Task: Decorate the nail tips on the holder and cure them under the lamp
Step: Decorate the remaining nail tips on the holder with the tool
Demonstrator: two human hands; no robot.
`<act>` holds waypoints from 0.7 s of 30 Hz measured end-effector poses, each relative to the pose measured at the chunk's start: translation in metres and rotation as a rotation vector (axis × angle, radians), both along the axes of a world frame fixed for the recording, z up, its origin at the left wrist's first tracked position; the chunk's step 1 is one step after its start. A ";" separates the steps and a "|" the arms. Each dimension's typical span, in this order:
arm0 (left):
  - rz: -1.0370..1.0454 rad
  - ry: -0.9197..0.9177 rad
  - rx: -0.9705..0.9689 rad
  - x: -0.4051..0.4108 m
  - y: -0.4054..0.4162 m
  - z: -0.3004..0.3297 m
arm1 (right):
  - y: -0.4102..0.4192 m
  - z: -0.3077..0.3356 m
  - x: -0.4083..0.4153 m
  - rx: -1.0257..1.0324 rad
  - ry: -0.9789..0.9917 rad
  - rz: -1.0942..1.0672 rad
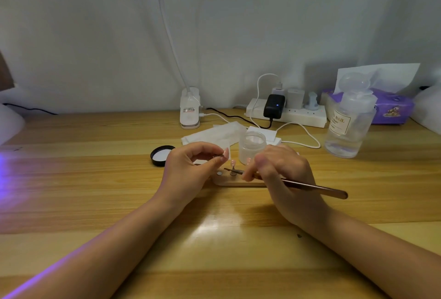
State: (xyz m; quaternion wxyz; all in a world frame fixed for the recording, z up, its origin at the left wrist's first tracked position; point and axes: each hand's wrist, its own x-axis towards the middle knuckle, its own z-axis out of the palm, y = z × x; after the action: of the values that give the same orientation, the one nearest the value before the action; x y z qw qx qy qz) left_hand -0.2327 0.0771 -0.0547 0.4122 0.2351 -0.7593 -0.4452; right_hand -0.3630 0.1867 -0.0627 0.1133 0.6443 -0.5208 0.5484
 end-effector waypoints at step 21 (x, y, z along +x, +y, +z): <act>-0.014 -0.008 0.015 0.000 -0.001 -0.002 | -0.002 0.002 0.001 0.040 -0.011 -0.066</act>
State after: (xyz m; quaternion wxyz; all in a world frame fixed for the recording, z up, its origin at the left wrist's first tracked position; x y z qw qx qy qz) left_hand -0.2328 0.0757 -0.0562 0.4042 0.2346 -0.7592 -0.4529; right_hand -0.3620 0.1850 -0.0608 0.1156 0.6258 -0.5535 0.5373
